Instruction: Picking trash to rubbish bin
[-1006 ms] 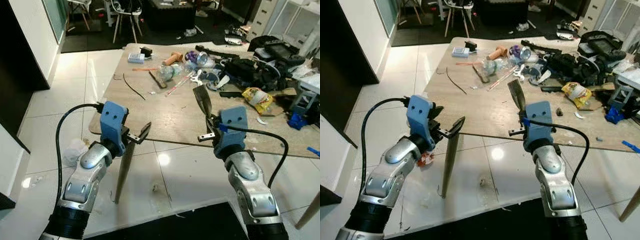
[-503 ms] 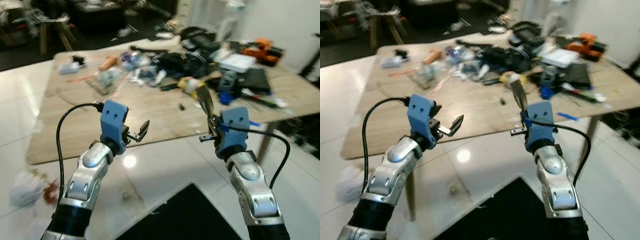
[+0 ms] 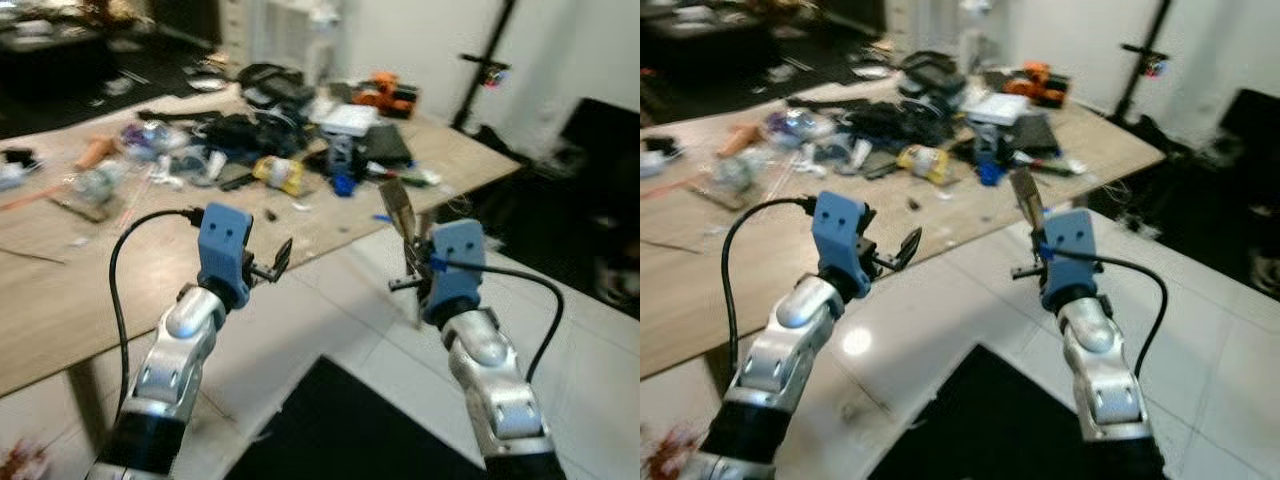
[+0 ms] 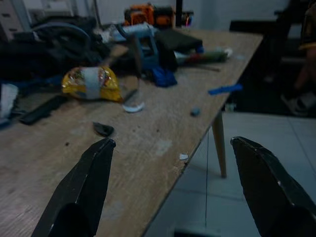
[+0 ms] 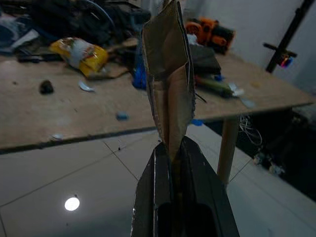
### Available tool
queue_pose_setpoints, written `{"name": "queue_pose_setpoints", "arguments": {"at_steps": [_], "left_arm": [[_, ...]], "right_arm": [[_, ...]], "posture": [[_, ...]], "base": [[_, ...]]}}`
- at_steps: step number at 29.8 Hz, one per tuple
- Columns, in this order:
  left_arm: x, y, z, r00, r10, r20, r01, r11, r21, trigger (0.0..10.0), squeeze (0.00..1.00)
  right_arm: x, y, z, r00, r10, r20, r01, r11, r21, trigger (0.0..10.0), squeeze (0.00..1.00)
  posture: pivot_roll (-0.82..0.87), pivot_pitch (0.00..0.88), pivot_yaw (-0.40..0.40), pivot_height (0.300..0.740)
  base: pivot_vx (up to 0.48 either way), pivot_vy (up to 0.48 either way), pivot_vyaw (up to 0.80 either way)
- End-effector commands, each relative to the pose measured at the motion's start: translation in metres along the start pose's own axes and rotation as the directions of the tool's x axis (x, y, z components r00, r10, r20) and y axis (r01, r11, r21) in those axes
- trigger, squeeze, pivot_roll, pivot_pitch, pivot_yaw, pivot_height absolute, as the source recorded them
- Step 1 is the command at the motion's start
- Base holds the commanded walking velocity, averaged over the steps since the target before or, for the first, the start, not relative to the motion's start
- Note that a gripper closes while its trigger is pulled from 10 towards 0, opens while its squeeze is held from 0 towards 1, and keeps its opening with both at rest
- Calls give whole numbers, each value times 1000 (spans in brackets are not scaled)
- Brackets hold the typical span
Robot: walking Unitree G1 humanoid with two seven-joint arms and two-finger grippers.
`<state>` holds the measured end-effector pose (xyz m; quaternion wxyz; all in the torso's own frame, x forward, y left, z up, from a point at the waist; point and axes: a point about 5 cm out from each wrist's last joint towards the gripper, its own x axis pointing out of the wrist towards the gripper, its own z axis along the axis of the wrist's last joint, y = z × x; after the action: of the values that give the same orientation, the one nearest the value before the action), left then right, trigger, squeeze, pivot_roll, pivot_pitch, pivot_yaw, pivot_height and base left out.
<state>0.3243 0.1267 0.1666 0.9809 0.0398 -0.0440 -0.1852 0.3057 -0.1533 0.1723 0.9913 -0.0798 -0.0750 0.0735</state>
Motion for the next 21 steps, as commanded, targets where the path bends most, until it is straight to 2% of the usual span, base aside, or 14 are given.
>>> {"name": "queue_pose_setpoints", "arguments": {"at_steps": [1,9,21], "left_arm": [[-1,-3,-7,1000,-3,-23,3,1000,9,10000,0],[0,-5,-8,1000,-22,-16,22,1000,10,10000,0],[6,-5,-11,1000,10,-29,-10,1000,-3,10000,0]], "right_arm": [[-2,1,-7,1000,4,-22,-4,1000,-3,10000,0],[-2,2,-10,1000,13,-24,-13,1000,-8,10000,0],[-1,4,-14,999,27,-32,-27,1000,-12,10000,0]], "posture": [[-77,58,-9,740],[-80,45,-10,740],[-88,36,-17,740]], "base": [[0,0,-800],[0,0,-800],[0,0,-800]]}}
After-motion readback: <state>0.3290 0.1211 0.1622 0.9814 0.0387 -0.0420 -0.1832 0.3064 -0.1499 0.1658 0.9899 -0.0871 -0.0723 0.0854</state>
